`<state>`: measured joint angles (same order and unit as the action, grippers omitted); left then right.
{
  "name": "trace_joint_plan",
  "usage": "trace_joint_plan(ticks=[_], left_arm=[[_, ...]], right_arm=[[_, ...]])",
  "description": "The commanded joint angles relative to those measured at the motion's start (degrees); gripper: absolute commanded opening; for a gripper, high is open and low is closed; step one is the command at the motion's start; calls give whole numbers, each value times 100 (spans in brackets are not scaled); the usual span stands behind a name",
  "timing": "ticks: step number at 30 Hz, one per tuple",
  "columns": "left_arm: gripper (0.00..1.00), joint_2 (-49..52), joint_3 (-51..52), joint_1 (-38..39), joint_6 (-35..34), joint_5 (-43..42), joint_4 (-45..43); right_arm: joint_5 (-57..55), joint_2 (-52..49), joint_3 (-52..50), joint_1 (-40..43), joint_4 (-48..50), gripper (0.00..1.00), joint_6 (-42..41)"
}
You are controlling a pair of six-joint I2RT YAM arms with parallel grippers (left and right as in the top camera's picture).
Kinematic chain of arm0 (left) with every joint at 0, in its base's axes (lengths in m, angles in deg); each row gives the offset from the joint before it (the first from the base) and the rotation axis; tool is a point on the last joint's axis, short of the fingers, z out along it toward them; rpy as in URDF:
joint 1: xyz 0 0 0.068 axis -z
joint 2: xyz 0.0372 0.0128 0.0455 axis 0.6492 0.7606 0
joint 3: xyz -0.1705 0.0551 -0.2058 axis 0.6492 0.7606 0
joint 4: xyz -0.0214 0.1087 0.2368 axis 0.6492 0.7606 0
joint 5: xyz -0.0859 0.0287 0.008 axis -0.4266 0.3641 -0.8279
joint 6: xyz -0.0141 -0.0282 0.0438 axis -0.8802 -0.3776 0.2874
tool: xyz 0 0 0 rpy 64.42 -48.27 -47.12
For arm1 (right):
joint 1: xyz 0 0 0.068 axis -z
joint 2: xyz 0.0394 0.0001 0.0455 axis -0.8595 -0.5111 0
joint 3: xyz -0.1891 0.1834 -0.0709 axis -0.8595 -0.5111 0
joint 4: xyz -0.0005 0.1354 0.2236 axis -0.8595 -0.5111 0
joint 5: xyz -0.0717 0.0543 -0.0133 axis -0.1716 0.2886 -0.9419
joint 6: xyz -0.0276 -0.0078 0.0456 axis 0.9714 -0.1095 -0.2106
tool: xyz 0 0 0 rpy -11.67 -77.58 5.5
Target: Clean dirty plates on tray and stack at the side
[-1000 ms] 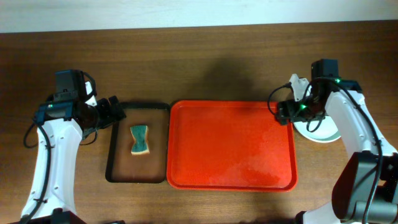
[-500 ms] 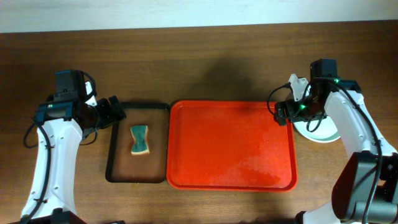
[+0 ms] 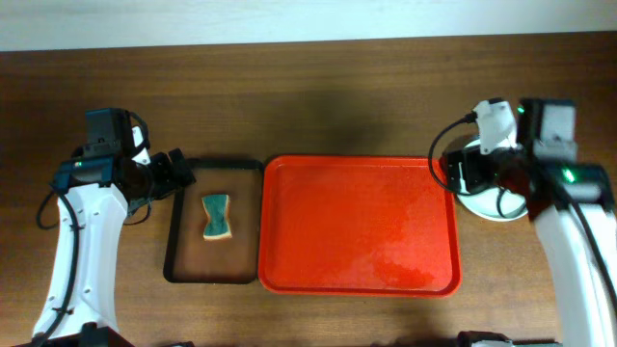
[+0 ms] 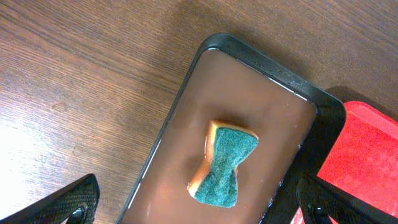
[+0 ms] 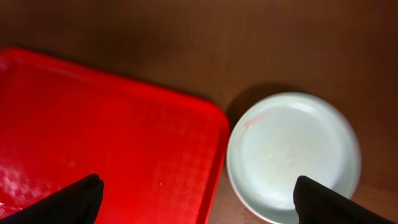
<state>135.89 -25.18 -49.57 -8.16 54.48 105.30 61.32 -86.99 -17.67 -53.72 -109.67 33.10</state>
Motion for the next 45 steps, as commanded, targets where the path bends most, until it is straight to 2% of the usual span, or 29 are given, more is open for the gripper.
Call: trace_joint_plan(ticks=[1, 2, 7, 12, 18, 20, 22, 28, 29, 31, 32, 38, 42, 45], left_arm=[[99, -48, -63, -13, -55, -42, -13], [99, -48, -63, -13, -55, -42, -13], [99, -48, -63, -13, -55, -42, -13], [99, -48, -63, -13, -55, -42, -13], [99, -48, -63, -13, -55, -42, -13], [99, -48, -63, -13, -55, -42, -13], [99, -48, -63, -13, -55, -42, -13], [99, -48, -63, -13, -55, -42, -13], [99, -48, -63, -13, -55, -42, -13], [99, -48, -63, -13, -55, -42, -13], [99, -48, -63, -13, -55, -42, -13], [99, -48, -63, -13, -55, -42, -15], [99, -48, -63, -13, -55, -42, -13], [99, -48, -63, -13, -55, -42, -13]], right_arm=[[-31, 1287, -4, -72, -2, 98, -4], [-31, 1917, -4, -72, -2, 98, -4], [-9, 3659, -4, -103, -72, 98, -46], [-11, 5154, -186, -800, -133, 98, -46], [-4, 6365, -1434, -970, 275, 98, -48], [107, 6623, -1965, -970, 688, 98, -50], [297, 6948, -2756, -970, 1596, 98, -111], [264, 7119, -5064, -970, 5696, 98, -199], [175, 7119, -5241, -970, 5851, 98, -247], [-645, 7119, -5700, -968, 5890, 99, -1128], [-835, 7119, -5917, -968, 5890, 98, -1266], [-1091, 7121, -6983, -955, 5890, 98, -1453], [-1086, 7121, -7023, -743, 4885, 98, -1493], [-1088, 7121, -7023, -739, 4835, 98, -1335]])
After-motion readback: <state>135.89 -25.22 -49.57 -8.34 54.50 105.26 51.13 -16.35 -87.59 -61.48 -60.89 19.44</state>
